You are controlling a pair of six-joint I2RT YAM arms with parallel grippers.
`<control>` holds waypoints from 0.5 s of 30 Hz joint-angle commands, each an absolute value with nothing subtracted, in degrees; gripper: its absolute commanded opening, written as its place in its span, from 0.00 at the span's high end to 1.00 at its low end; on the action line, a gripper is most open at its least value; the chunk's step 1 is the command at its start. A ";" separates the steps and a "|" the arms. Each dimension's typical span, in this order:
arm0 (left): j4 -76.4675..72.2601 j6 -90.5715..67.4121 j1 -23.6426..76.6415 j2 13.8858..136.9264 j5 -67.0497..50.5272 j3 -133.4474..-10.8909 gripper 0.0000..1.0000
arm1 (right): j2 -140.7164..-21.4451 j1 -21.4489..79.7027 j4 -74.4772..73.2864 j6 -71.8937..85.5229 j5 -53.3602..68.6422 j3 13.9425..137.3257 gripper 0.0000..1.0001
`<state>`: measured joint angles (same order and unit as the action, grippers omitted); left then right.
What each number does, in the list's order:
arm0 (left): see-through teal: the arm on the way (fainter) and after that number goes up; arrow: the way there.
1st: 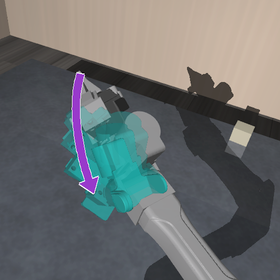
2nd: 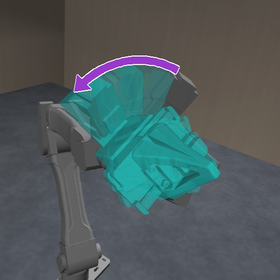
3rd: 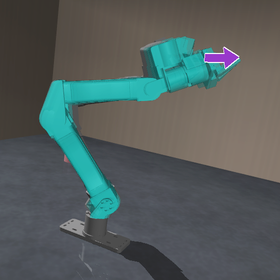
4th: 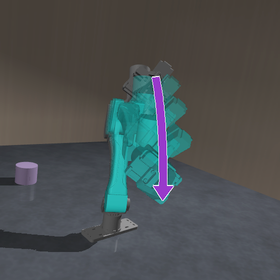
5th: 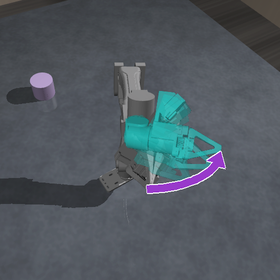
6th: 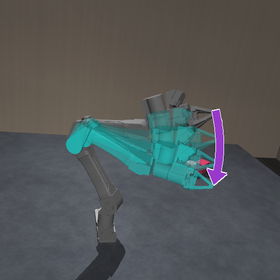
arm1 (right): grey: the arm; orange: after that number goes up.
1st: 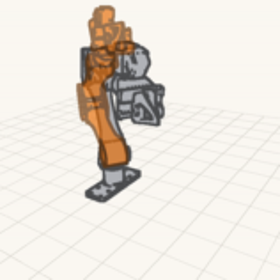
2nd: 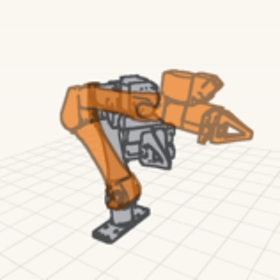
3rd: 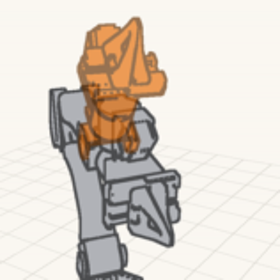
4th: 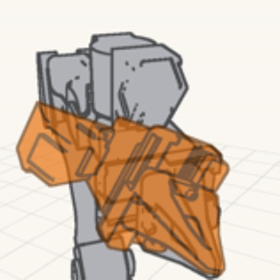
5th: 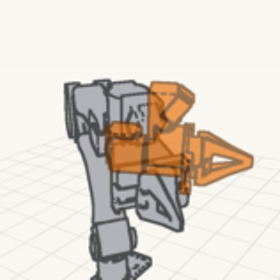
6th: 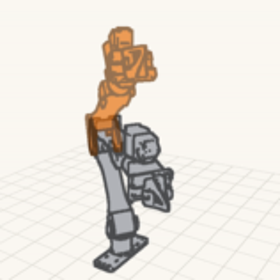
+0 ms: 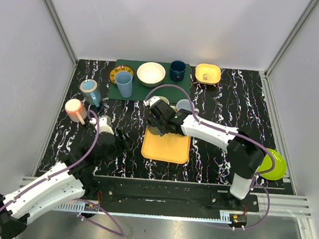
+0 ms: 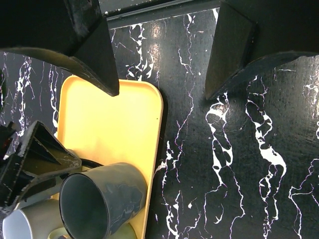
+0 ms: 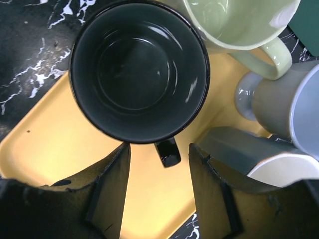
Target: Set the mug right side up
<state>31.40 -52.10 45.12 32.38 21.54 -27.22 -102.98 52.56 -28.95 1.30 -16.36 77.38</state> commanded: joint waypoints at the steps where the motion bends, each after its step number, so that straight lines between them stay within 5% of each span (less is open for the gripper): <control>1: 29.62 -51.33 45.35 33.22 22.59 -27.51 0.28 | -104.85 52.21 -26.90 -2.11 -21.27 80.59 0.44; 15: 28.57 -51.15 45.26 34.89 22.06 -27.25 0.29 | -106.35 50.63 -25.84 -0.35 -8.36 81.21 0.44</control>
<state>31.16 -51.88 45.12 34.37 21.52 -27.22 -105.86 50.98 -28.36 -1.67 -14.63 78.65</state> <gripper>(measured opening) 0.721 0.564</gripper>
